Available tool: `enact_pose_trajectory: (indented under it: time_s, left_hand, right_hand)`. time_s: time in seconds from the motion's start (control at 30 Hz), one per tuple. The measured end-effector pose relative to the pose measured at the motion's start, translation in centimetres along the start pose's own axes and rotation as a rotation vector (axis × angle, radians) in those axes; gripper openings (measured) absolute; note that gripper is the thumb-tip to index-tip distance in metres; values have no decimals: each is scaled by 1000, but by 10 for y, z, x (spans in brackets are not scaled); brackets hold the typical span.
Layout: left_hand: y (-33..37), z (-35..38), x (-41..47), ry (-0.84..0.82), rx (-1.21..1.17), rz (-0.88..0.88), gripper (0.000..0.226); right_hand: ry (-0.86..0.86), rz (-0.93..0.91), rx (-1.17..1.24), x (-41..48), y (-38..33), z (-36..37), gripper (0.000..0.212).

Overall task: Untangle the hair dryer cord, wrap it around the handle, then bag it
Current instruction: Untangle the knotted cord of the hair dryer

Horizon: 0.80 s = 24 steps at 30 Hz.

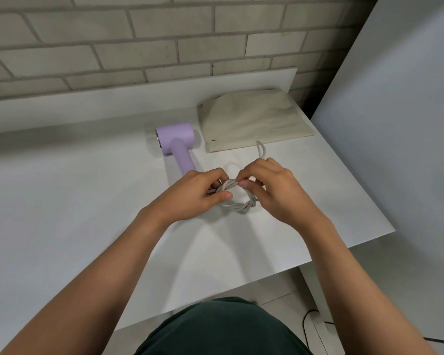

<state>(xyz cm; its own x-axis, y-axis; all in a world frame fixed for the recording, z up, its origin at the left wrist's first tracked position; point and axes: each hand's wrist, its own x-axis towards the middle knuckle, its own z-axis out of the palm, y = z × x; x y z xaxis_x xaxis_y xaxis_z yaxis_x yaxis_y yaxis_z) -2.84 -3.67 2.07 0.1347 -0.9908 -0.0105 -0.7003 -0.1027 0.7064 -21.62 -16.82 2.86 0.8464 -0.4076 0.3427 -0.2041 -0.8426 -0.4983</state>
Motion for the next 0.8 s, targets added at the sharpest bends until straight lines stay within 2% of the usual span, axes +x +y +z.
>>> enact_pose_trajectory:
  time_s: [0.2,0.3,0.37,0.43,0.5,0.63,0.7,0.8]
  left_hand:
    - [-5,0,-1,-11,81,47,19]
    - [-2,-1,-1,-16,75,20,21]
    - [0,-1,-2,-9,78,3,23]
    - [1,0,-2,4,73,-17,25]
    - [2,0,-1,21,59,-31,27]
    - [1,2,-2,-2,63,-14,20]
    - [-1,4,-4,-15,63,-1,19]
    - [-4,5,-6,9,60,21,16]
  right_hand:
    - [132,183,252,-1,-2,-15,15]
    - [130,250,218,-1,2,-11,14]
    - [139,214,69,-2,2,-6,17]
    - [141,93,-76,-4,-2,1,31]
    - [67,0,-176,-6,-11,6,38]
    - [-66,1,-268,-3,-19,10,26]
    - [-68,-30,-258,-1,-18,7,18]
    - [-18,-73,-220,0,-20,-3,22]
